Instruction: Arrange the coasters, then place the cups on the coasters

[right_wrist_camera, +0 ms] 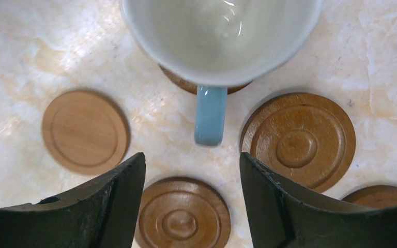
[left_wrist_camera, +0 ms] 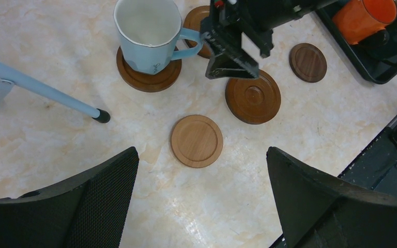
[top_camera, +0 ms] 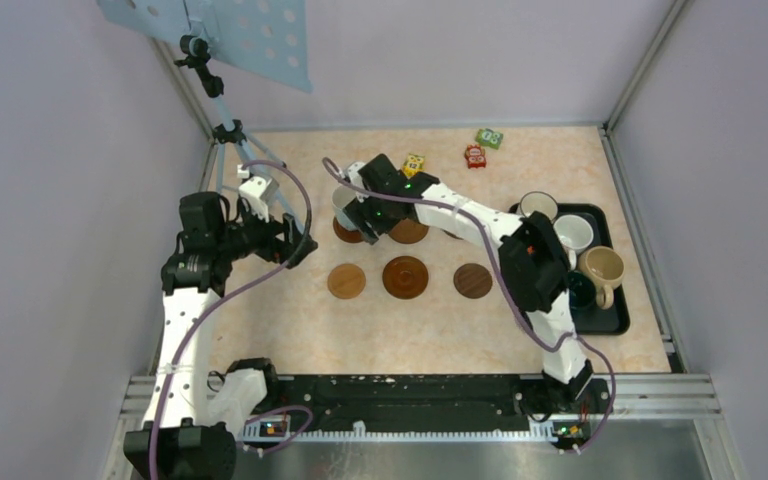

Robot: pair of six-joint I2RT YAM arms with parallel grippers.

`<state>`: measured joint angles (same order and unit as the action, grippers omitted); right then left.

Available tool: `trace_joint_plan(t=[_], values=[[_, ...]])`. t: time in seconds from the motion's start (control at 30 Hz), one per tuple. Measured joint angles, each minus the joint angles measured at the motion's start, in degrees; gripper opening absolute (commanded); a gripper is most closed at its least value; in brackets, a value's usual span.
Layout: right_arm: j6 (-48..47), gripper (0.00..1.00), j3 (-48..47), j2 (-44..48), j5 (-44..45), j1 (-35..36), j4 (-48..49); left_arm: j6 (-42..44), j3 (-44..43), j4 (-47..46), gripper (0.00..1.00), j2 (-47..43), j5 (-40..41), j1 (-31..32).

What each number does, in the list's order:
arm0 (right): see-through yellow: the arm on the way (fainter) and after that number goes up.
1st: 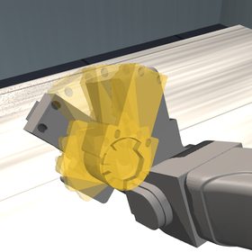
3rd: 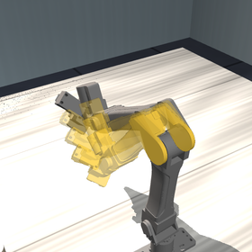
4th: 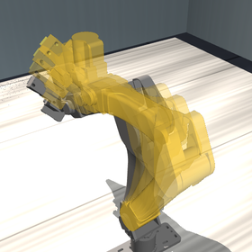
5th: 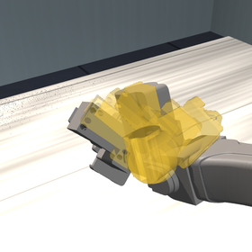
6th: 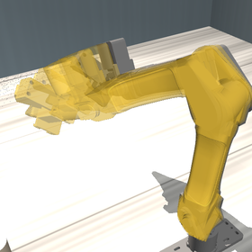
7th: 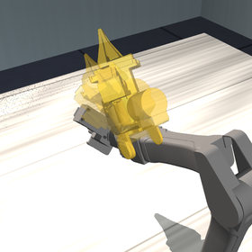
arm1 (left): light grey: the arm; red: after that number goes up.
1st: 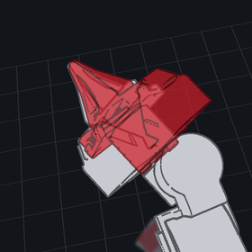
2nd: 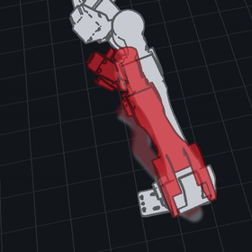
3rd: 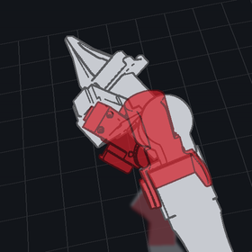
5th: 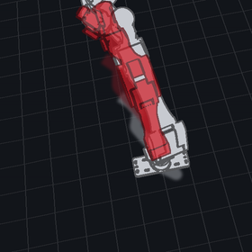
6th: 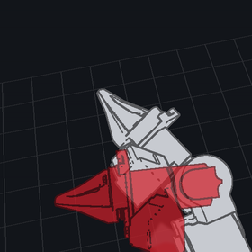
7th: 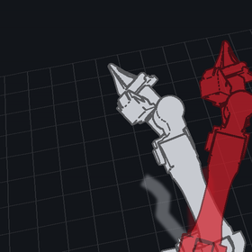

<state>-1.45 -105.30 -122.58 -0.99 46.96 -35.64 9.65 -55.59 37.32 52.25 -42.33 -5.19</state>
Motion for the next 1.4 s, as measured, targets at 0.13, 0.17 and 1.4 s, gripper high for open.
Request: trace_joint_plan(t=[0.13, 0.17, 1.4], values=[[-1.9, 0.73, 3.1, 5.9, -5.6, -2.4, -2.1, 1.0, 0.0, 0.3, 0.99, 1.3, -1.6, 0.0], [-2.2, 0.74, 4.4, 7.4, -6.5, -3.3, -2.3, 1.1, 0.0, 0.4, 0.99, 1.7, -2.1, 0.0], [5.4, 0.48, 44.6, 45.5, 3.6, -40.1, -1.0, 2.9, 0.0, 0.8, 0.99, 4.3, -6.9, 0.3]])
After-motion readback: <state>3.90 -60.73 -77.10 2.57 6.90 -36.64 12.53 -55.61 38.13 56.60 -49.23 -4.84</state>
